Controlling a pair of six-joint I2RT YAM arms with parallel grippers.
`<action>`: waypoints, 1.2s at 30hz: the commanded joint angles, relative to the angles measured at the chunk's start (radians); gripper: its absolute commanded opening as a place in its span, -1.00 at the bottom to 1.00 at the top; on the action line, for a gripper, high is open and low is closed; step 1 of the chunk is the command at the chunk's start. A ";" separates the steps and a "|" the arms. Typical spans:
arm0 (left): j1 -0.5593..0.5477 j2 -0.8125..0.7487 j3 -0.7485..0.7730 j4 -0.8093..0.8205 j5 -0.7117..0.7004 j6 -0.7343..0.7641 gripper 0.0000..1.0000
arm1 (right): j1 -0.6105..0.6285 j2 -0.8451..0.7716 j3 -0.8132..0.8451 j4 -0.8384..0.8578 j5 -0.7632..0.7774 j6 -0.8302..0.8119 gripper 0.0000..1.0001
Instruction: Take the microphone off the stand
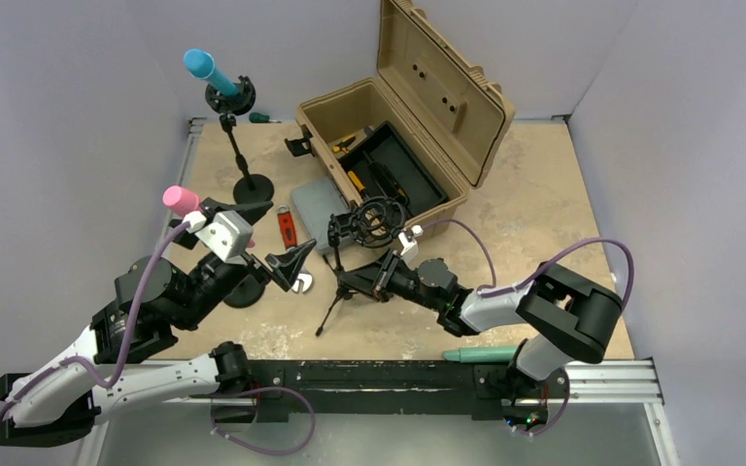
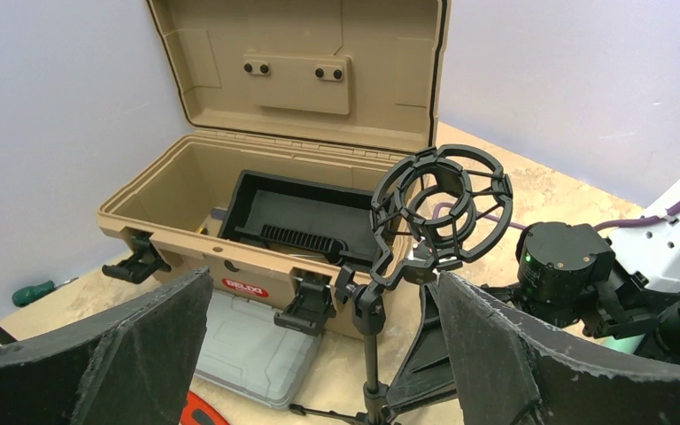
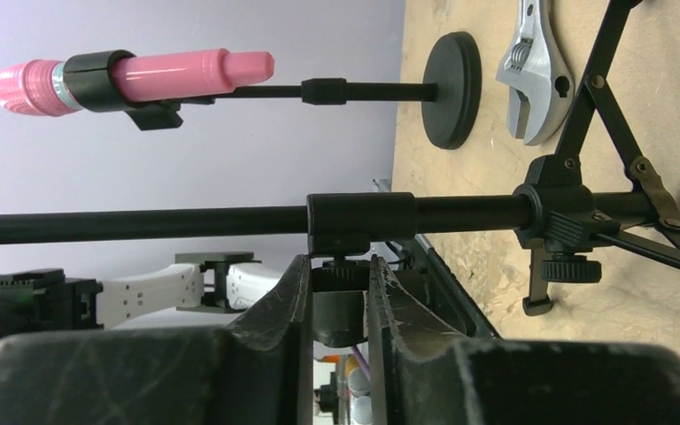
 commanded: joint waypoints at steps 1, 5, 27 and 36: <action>-0.005 -0.004 0.005 0.030 -0.007 -0.002 0.90 | 0.002 -0.028 0.071 -0.091 0.085 -0.075 -0.96; -0.006 -0.002 0.005 0.028 -0.011 -0.001 0.89 | 0.044 -0.063 0.110 -0.219 0.164 -0.168 -1.00; -0.006 0.052 -0.003 0.030 -0.074 0.041 0.87 | 0.269 -0.038 0.439 -0.837 0.767 -0.742 -1.00; -0.007 0.071 -0.007 0.032 -0.095 0.055 0.87 | 0.274 -0.046 0.439 -0.826 0.716 -0.794 -0.98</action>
